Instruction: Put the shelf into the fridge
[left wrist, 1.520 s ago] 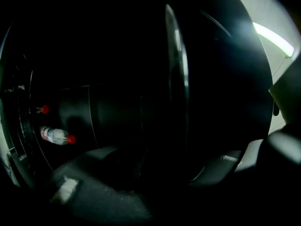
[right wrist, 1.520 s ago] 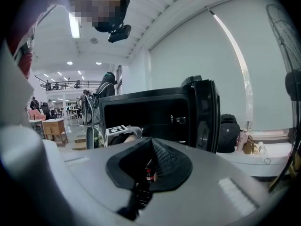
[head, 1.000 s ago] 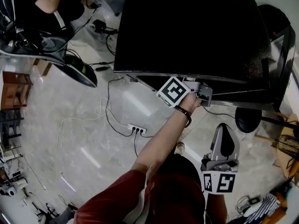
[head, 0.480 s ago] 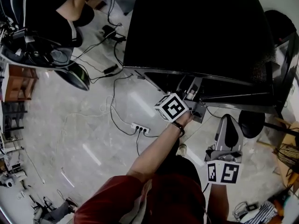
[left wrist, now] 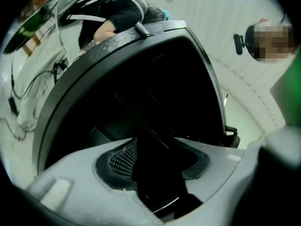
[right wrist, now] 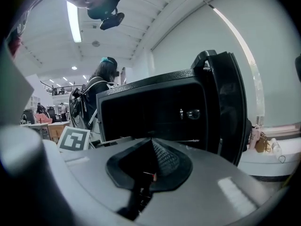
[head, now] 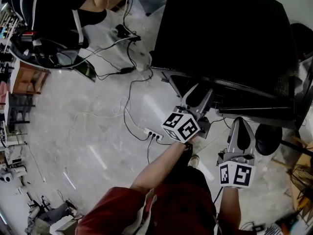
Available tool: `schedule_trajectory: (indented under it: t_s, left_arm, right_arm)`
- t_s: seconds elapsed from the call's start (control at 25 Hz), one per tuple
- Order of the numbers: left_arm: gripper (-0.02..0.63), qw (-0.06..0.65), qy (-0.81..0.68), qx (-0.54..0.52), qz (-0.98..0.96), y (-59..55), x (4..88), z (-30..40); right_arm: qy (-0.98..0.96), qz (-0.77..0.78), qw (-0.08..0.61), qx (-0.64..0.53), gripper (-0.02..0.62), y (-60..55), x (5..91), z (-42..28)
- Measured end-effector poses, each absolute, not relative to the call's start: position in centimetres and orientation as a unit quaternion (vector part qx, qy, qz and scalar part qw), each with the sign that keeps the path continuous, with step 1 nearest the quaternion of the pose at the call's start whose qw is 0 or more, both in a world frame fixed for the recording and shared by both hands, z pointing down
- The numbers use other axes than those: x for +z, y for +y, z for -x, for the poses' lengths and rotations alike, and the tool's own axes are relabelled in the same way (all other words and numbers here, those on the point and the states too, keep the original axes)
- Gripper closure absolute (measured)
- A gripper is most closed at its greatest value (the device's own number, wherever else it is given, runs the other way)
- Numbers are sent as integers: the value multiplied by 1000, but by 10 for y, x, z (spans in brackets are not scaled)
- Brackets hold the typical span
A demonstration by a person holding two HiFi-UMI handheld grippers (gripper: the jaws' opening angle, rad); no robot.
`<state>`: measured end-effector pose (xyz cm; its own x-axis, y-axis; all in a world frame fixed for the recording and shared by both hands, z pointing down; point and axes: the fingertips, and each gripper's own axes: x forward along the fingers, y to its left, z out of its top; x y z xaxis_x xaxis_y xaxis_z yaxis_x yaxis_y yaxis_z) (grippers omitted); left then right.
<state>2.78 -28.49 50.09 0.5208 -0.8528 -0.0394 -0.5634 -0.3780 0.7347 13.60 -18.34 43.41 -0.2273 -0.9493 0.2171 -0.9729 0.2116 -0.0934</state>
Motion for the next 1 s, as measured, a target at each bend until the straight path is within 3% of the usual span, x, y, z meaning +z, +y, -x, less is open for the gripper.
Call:
schedule_trajectory:
  t_s: [0.32, 0.72, 1.0]
  left_arm:
    - [388, 180, -531, -101, -822, -287, 486, -19]
    - [379, 116, -565, -32, -816, -301, 495, -12]
    - [371, 110, -572, -21, -812, -316, 494, -15]
  right_arm:
    - [-780, -614, 58, 105, 595, -185, 435, -133]
    - [-774, -621, 65, 108, 595, -186, 440, -135]
    - [-767, -629, 67, 108, 595, -190, 439, -139]
